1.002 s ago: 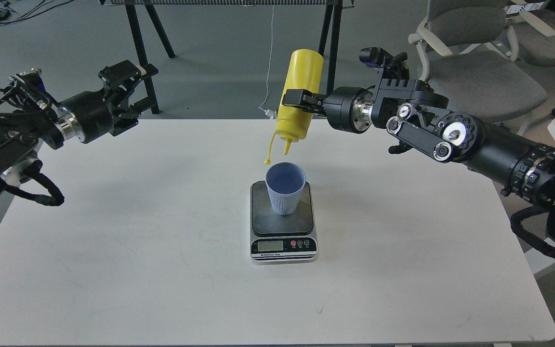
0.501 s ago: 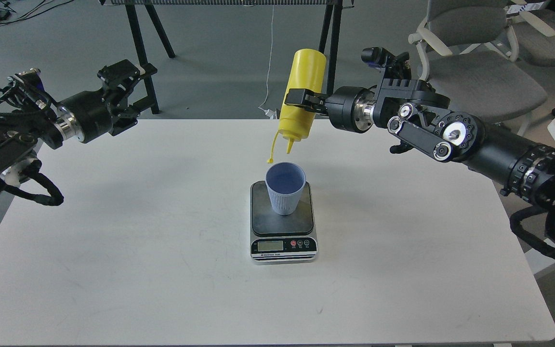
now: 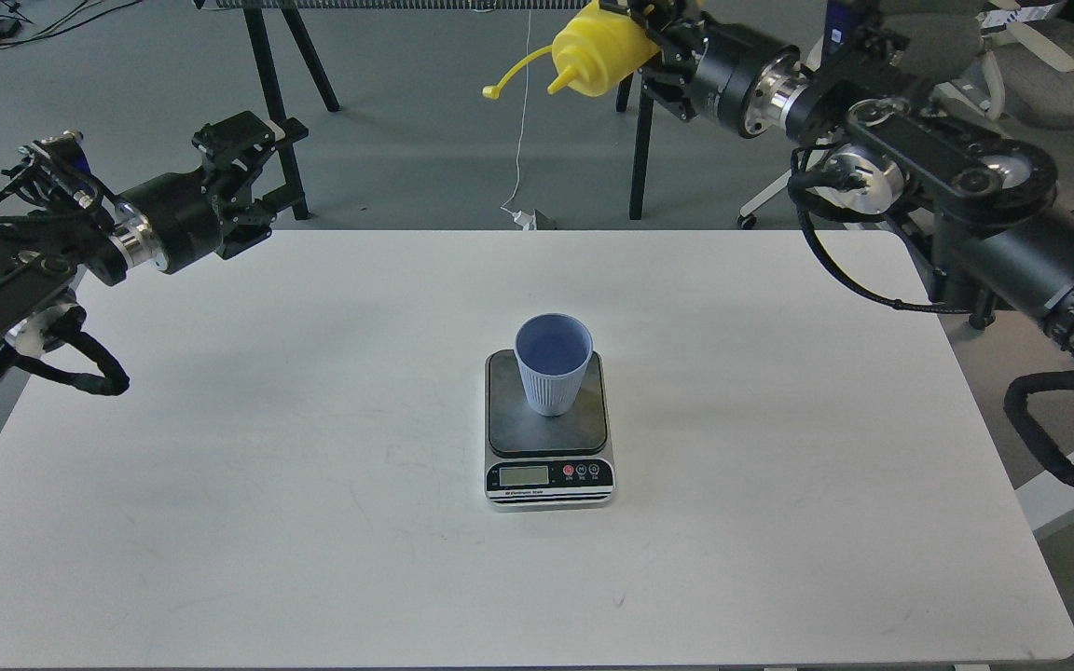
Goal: Pour seasoning into cup on scale with both arms
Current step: 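Turn the yellow bottle upright and carry it back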
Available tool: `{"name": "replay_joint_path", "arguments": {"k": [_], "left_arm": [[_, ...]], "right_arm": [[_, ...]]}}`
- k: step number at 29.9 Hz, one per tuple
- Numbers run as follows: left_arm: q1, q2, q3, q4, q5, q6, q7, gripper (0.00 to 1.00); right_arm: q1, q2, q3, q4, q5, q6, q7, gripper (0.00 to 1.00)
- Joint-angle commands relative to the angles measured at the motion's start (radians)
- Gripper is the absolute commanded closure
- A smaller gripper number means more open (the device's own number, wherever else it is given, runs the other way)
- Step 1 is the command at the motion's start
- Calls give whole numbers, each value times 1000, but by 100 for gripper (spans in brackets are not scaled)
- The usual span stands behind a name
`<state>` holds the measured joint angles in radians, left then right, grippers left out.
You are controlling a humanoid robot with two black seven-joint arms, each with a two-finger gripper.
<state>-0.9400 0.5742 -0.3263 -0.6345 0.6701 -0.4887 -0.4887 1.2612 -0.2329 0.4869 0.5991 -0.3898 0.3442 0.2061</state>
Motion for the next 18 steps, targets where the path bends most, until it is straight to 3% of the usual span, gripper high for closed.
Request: {"name": "replay_joint_path", "arguments": {"k": [1,6,12,18], "left_arm": [[-2,1,4,1,2,0,0,11],[6,-2,10,1,6,0,0,11],[6,-43,13,1,9,0,0,11],[7,-42,15,4,11,0,0,11]], "right_arm": [[-6,-57,172,2,237,42,-48,98],[-60,-135,330,63,619,42,-97,98],[-250,-164,582,120,859,41,-103,98],[-463,-164,748,197,1065,59,-166,98]]}}
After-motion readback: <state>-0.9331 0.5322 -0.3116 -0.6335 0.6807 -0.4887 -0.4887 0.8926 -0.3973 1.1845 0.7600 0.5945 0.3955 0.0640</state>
